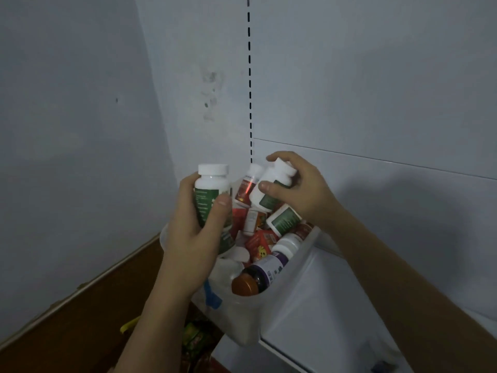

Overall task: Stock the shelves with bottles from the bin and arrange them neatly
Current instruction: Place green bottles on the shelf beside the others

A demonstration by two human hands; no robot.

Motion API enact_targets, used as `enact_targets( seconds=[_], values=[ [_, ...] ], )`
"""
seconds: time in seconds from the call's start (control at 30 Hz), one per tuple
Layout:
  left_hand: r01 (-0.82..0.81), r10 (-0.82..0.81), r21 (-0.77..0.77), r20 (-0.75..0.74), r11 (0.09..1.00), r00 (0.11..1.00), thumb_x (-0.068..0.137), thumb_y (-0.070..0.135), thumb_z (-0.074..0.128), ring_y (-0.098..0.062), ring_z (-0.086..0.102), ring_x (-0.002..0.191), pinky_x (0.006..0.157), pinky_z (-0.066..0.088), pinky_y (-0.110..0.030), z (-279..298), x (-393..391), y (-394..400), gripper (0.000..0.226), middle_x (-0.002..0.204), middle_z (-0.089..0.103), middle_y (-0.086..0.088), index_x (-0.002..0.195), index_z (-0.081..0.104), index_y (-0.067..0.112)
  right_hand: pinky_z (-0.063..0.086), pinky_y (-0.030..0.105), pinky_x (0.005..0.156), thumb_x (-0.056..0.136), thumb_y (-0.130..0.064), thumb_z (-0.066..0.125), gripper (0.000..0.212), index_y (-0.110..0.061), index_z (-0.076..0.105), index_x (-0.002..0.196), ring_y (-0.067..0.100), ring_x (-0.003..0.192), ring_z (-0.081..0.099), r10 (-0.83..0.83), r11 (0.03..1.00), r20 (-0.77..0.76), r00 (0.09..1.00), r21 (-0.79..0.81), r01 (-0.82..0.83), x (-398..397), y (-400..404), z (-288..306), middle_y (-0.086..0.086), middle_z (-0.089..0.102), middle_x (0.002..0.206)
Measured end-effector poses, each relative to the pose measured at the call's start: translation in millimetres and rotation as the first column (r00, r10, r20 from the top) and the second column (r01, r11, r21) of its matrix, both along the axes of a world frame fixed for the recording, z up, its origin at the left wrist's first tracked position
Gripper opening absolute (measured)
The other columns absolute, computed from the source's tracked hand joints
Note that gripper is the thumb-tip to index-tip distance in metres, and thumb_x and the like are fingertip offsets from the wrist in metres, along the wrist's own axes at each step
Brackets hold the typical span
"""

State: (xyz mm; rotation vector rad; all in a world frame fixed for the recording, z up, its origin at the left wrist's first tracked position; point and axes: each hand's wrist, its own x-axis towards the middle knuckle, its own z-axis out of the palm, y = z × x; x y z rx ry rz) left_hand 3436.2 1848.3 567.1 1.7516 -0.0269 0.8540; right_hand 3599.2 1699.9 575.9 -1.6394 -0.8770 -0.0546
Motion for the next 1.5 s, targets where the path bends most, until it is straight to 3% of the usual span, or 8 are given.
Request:
enact_targets(
  seconds=[0.13,0.37,0.5,0.77,1.03,1.17,1.37,1.5],
  values=[
    [0.231,-0.238,-0.285,0.009,0.930,0.971,0.091,0.042,0.057,-0.012,0.072,0.087,0.062,0.056,-0.023,7,-4,-44,0.021,0.098,0.073,0.008,0.110,0.065,0.039,0.062,0.036,0.082,0.091,-0.017,0.073,0.035,-0.022,0.060,0.123,0.017,0.100,0.068,-0.064,0.989,-0.183,0.981,0.117,0.086,-31,-52,-12,-0.002,0.064,0.111],
    [0.456,-0.499,-0.422,0.008,0.784,0.866,0.080,0.046,0.059,-0.022,0.063,0.061,0.049,0.043,-0.029,-21,18,-108,0.045,0.088,0.071,-0.005,0.113,0.063,0.016,0.059,0.027,0.069,0.099,-0.023,0.060,0.026,-0.012,0.053,0.122,0.004,0.086,0.067,-0.248,0.957,-0.343,0.906,0.057,0.283,-65,-127,-39,0.001,0.060,0.103],
    [0.533,-0.598,-0.489,0.028,0.691,0.801,0.083,0.039,0.061,-0.021,0.061,0.060,0.050,0.045,-0.027,-41,24,-133,0.033,0.086,0.069,-0.007,0.107,0.063,0.017,0.061,0.032,0.074,0.106,-0.030,0.048,0.019,-0.018,0.057,0.118,0.013,0.096,0.064,-0.347,0.920,-0.384,0.855,0.037,0.390,-76,-168,-43,-0.001,0.059,0.105],
    [0.492,-0.698,-0.775,0.093,0.397,0.710,0.088,0.034,0.058,-0.019,0.052,0.057,0.047,0.041,-0.023,-75,14,-178,0.024,0.087,0.063,-0.016,0.097,0.070,0.016,0.058,0.029,0.071,0.109,-0.034,0.040,0.024,-0.022,0.060,0.113,0.016,0.094,0.063,-0.456,0.873,-0.419,0.785,-0.040,0.486,-90,-236,-63,0.000,0.060,0.105],
    [0.488,-0.717,-0.810,0.126,0.325,0.686,0.098,0.041,0.042,-0.018,0.056,0.074,0.047,0.043,-0.024,-79,9,-205,0.046,0.091,0.064,-0.011,0.119,0.056,0.003,0.060,0.028,0.073,0.107,-0.034,0.044,0.023,-0.021,0.061,0.117,0.008,0.094,0.063,-0.485,0.870,-0.385,0.785,-0.121,0.478,-107,-273,-81,-0.004,0.060,0.109],
    [0.514,-0.760,-0.811,0.138,0.281,0.635,0.103,0.041,0.033,-0.019,0.054,0.064,0.043,0.043,-0.024,-73,6,-238,0.052,0.093,0.059,-0.017,0.128,0.051,-0.001,0.062,0.031,0.075,0.107,-0.033,0.046,0.022,-0.023,0.061,0.120,0.001,0.091,0.064,-0.529,0.839,-0.368,0.765,-0.094,0.535,-119,-307,-76,-0.008,0.061,0.108],
    [0.595,-0.894,-0.795,0.175,0.119,0.412,0.093,0.046,0.041,-0.020,0.052,0.055,0.045,0.043,-0.026,-63,6,-313,0.060,0.087,0.060,-0.016,0.127,0.052,-0.002,0.061,0.027,0.075,0.105,-0.030,0.050,0.021,-0.022,0.061,0.121,0.008,0.098,0.066,-0.707,0.669,-0.349,0.616,-0.045,0.742,-155,-378,-61,-0.005,0.063,0.113],
    [0.596,-0.960,-0.803,0.187,-0.028,0.208,0.094,0.046,0.042,-0.022,0.051,0.055,0.046,0.044,-0.024,-60,3,-372,0.056,0.084,0.061,-0.017,0.114,0.063,-0.002,0.062,0.029,0.073,0.104,-0.033,0.052,0.023,-0.024,0.060,0.125,0.013,0.094,0.068,-0.832,0.469,-0.336,0.441,-0.002,0.883,-202,-434,-59,0.003,0.063,0.115]
  ],
)
